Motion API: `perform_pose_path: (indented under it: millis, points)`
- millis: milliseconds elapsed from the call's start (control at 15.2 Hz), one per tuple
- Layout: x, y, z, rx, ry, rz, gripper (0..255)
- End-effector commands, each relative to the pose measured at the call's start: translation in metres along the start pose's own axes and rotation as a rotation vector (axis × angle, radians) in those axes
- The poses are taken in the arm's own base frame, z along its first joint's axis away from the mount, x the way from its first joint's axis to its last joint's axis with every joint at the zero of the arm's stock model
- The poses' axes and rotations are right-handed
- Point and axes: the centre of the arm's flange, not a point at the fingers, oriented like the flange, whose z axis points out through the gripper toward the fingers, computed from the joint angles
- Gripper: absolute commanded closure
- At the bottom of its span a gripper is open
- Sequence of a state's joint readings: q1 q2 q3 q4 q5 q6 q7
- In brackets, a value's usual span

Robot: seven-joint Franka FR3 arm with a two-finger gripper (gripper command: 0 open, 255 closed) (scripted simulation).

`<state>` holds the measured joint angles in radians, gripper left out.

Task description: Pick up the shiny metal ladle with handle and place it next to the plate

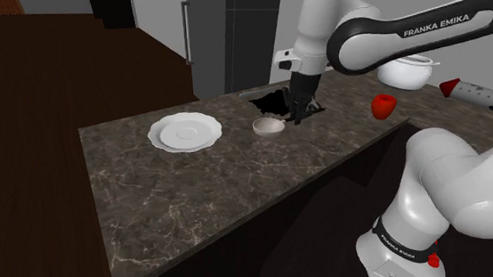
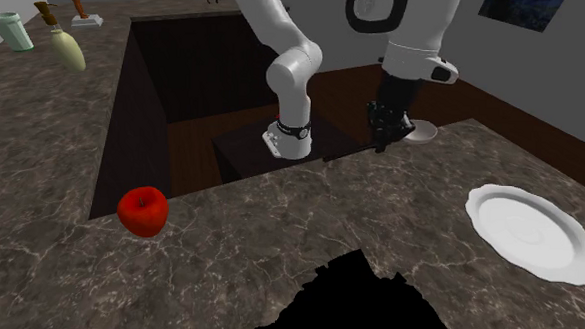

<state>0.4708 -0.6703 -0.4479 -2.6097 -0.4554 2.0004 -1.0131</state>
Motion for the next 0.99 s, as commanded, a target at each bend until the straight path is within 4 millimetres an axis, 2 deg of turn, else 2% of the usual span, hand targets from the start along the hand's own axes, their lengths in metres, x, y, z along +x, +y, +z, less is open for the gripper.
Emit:
perform_pose_path:
  millis: [0,924]
  points:
    - [0.027,0.003,-0.002,0.000,0.001,0.001,255]
    - [0.207,0.044,-0.019,0.000,0.001,0.001,255]
